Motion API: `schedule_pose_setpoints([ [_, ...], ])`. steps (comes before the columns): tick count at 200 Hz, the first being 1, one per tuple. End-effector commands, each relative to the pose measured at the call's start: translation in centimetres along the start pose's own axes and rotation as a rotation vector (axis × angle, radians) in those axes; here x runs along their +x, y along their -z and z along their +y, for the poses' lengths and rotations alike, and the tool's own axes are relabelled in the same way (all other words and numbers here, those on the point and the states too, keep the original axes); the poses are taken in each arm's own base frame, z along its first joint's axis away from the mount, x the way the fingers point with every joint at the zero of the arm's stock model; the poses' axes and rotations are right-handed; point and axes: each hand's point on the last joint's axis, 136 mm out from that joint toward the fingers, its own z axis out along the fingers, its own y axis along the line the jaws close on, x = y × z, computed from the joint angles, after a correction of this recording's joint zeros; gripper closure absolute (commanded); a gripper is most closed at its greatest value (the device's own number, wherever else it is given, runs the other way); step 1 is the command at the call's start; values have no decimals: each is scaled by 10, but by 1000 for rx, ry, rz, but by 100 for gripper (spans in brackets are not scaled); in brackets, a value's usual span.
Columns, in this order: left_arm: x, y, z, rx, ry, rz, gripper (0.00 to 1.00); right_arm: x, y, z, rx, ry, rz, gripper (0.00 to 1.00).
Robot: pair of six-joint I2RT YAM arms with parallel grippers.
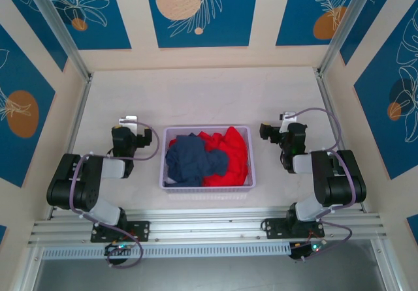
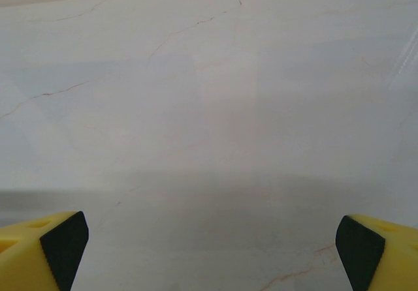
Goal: Fold the inside-out t-shirt
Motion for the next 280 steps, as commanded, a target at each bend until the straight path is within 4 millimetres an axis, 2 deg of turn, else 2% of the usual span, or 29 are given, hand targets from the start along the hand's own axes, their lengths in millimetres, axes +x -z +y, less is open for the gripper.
schedule_pose_setpoints([
  [1,-6,0,0,12,-8,-27,0,-15,0,3,-9,12,-48,1],
  [26,-9,1,4,-7,0,-26,0,-15,0,2,-9,12,-51,1],
  [39,-18,6,20,-88,28,19,0,-22,3,-4,46,-3,-60,1],
  [41,-27,8,25,-113,41,4,0,-23,4,-5,54,-4,-58,1],
  [43,-22,9,26,-120,41,44,0,-24,5,-6,59,-8,-58,1],
  [45,-31,11,31,-147,54,30,0,-26,6,-6,61,-8,-61,1],
  [46,-25,12,31,-147,52,64,0,-27,6,-7,63,-10,-60,1],
  [53,-38,19,44,-205,88,75,0,-34,12,-10,91,-18,-64,1],
  [56,-37,22,45,-212,95,102,0,-39,16,-12,106,-23,-70,1],
  [62,-48,30,48,-221,120,99,0,-44,23,-18,149,-41,-69,1],
  [74,-61,45,47,-203,202,113,0,-58,43,-31,232,-155,-65,1],
  [80,-67,51,40,-159,250,122,0,-63,53,-28,211,-221,-45,1],
  [92,-78,63,14,-1,328,139,0,-72,67,7,37,-261,-8,1],
  [100,-86,71,-7,117,376,148,0,-77,75,41,-94,-242,22,3],
  [112,-96,83,-37,266,435,165,0,-72,89,98,-244,-151,117,3],
  [132,-98,100,-76,394,433,224,0,-39,119,180,-404,89,318,2],
  [144,-91,106,-87,392,384,275,0,-14,142,219,-510,218,413,2],
  [157,-80,108,-85,347,334,322,0,9,163,253,-617,310,500,1],
  [178,-64,104,-68,238,299,351,0,33,171,292,-675,438,562,1],
  [215,-54,101,-54,157,285,347,0,65,141,332,-651,566,595,3],
  [233,-48,102,-49,129,277,355,0,76,127,345,-632,625,607,21],
  [259,-42,105,-43,103,262,360,0,92,113,363,-633,688,623,40],
  [271,-41,106,-40,88,257,359,0,94,110,371,-640,699,621,51],
  [280,-41,108,-37,77,255,353,0,91,109,375,-651,694,616,63],
])
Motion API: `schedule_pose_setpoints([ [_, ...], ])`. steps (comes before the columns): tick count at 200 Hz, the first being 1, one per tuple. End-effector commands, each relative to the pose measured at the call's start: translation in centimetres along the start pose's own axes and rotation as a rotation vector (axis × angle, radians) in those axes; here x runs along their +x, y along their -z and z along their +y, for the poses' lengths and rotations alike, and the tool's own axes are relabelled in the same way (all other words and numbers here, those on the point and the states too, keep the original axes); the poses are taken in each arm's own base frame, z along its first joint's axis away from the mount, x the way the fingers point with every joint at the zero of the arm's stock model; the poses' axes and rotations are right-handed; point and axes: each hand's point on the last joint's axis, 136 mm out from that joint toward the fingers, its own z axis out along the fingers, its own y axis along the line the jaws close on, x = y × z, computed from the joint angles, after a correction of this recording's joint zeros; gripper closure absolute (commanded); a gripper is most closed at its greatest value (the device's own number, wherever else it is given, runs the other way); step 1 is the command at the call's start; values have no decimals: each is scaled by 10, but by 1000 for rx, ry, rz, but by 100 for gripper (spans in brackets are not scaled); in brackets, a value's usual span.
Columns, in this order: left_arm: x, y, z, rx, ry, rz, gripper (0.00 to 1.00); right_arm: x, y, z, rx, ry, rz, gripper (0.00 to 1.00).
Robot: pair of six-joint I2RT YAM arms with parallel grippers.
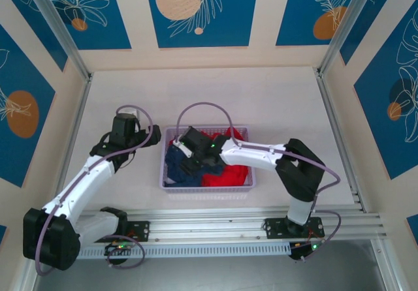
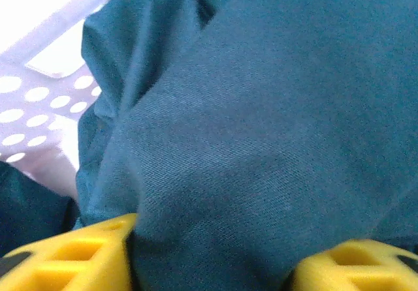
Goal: Fold the inside-out t-shirt
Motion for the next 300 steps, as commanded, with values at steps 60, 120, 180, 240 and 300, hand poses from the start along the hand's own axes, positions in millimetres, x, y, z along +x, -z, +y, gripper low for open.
schedule_pose_setpoints([
  [60,-5,41,34,-92,171,-136,0,-106,182,18,-325,-14,-510,100],
  [120,-36,50,-22,154,-9,-170,2,-121,383,-62,-193,-114,-861,100],
  [180,-55,21,-102,372,-533,-205,8,-118,522,-120,4,-262,-1074,100],
  [240,2,-33,-167,583,-1071,52,5,-79,529,-207,316,-498,-989,100],
  [300,36,-99,-193,603,-1216,297,23,-49,473,-244,285,-615,-855,100],
])
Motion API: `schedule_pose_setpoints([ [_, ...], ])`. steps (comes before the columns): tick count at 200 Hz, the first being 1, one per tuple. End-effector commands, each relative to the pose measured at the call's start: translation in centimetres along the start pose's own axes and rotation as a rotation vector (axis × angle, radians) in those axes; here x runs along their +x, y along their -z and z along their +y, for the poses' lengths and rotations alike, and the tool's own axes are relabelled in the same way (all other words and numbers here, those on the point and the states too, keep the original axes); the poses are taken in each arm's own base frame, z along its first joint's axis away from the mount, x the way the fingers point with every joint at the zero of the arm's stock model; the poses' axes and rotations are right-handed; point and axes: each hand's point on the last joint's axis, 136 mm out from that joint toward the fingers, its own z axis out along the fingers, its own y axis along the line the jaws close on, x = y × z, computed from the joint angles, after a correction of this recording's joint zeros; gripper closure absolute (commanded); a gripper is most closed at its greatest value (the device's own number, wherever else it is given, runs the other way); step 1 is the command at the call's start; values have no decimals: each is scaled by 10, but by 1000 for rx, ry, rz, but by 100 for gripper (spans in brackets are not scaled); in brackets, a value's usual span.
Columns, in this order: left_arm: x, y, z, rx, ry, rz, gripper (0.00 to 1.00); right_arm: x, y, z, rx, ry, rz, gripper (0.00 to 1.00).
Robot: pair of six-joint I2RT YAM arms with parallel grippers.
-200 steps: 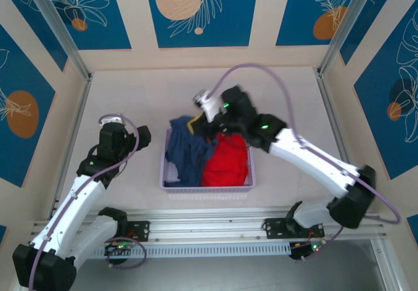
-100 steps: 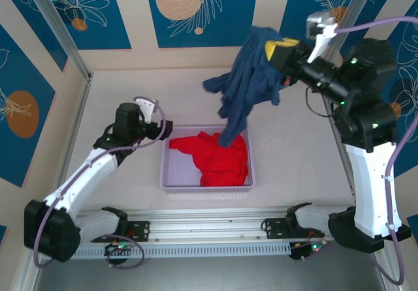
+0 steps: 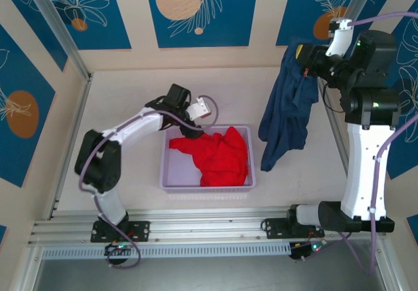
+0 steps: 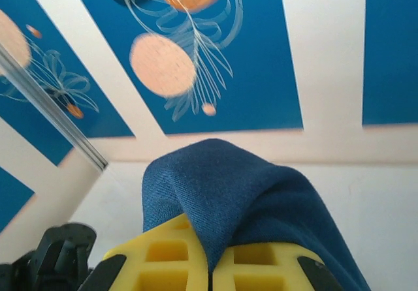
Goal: Fold the inside-out t-shirt
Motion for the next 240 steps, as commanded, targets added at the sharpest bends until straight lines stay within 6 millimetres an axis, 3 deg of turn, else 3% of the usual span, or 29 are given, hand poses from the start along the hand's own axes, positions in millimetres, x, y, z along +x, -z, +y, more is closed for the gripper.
schedule_pose_setpoints([
  [1,7,-12,-8,78,-65,81,23,4,1,3,-30,7,5,100],
  [24,5,-26,-3,98,-53,102,43,17,-5,-2,-33,-6,42,100],
  [50,12,-34,5,94,-28,149,57,35,-12,-11,-18,-28,81,100],
  [67,23,-30,21,63,14,171,66,49,-16,-16,-12,-49,104,100],
  [86,48,-17,49,8,92,206,78,65,-18,-20,-7,-70,136,100],
  [118,105,18,115,-165,243,282,84,76,-11,-25,26,-70,143,100],
  [167,193,91,211,-447,511,362,87,45,12,-15,53,-30,56,100],
  [200,260,139,262,-630,717,433,87,45,3,-6,-4,-50,84,100],
  [240,327,189,309,-811,936,421,82,69,-24,6,-76,-76,183,100],
])
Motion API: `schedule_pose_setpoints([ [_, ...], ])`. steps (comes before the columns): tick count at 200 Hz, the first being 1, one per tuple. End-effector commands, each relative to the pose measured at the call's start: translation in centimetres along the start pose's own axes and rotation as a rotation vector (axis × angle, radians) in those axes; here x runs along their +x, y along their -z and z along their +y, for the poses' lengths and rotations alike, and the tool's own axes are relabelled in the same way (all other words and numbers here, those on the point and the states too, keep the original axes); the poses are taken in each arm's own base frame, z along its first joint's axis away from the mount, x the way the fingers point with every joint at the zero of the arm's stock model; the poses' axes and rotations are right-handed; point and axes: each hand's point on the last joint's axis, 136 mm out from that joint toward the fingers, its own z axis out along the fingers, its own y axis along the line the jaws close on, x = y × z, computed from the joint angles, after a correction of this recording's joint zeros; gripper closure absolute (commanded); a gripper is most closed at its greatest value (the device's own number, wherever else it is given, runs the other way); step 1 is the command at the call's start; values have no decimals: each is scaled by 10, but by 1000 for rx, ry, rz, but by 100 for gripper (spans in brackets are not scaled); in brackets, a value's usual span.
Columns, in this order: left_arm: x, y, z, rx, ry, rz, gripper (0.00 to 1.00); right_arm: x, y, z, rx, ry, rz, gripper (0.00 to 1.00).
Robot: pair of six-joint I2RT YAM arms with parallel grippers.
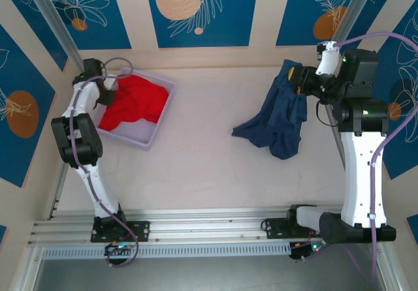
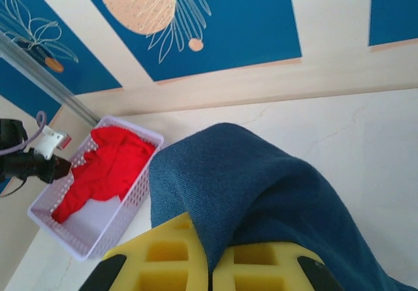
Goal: Fold the inside-out t-shirt
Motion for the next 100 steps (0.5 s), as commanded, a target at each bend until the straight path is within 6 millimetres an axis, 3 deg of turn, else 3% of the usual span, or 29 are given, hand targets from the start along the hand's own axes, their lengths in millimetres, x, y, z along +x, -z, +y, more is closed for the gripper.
schedule_pose_setpoints([
  [1,9,-9,58,-117,178,18,81,5,-16,14,-76,-11,41,100],
  [32,10,-14,103,-200,289,-27,74,23,-41,24,-108,-3,123,100],
  [58,0,-7,115,-219,329,-49,62,31,-53,29,-124,-2,154,100],
  [79,-29,32,91,-152,368,-146,50,39,-63,32,-126,3,173,100],
  [100,-67,83,28,-50,344,-308,40,51,-75,31,-129,-12,197,100],
])
